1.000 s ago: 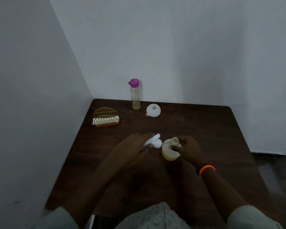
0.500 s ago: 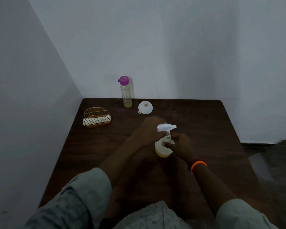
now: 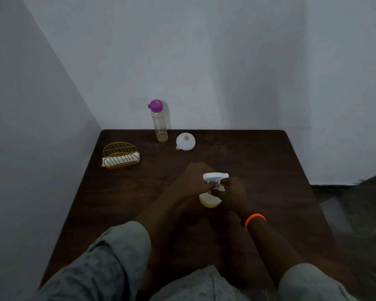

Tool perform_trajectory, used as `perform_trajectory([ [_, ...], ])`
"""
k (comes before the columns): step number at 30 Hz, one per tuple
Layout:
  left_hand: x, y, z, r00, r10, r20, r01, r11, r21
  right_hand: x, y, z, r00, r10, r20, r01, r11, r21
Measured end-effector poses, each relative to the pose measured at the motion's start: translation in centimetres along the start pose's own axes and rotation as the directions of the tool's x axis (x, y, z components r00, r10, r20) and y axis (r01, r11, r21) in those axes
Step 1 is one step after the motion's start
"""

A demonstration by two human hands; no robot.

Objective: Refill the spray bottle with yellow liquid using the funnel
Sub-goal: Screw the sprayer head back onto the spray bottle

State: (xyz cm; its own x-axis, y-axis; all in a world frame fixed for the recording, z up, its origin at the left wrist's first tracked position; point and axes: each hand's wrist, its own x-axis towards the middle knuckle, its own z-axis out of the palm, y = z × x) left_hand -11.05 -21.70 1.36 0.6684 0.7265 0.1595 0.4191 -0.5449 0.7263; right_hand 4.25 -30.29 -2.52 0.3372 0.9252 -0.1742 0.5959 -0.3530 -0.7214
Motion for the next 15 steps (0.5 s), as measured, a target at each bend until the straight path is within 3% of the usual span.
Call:
perform_trajectory([
  [7, 0.2, 0.0, 0.6, 0.998, -0.002, -0.055, 0.001, 1.000, -0.006, -0.4, -0.8, -0.7, 0.998, -0.064, 0.014, 0.064, 0.998, 0.007],
  [15, 0.9, 0.4, -0.3, 0.992, 0.008, 0.125, -0.005, 1.000, -0.021, -0.3, -1.0, -0.6, 0.995, -0.102, 0.000, 0.101, 0.993, -0.055],
])
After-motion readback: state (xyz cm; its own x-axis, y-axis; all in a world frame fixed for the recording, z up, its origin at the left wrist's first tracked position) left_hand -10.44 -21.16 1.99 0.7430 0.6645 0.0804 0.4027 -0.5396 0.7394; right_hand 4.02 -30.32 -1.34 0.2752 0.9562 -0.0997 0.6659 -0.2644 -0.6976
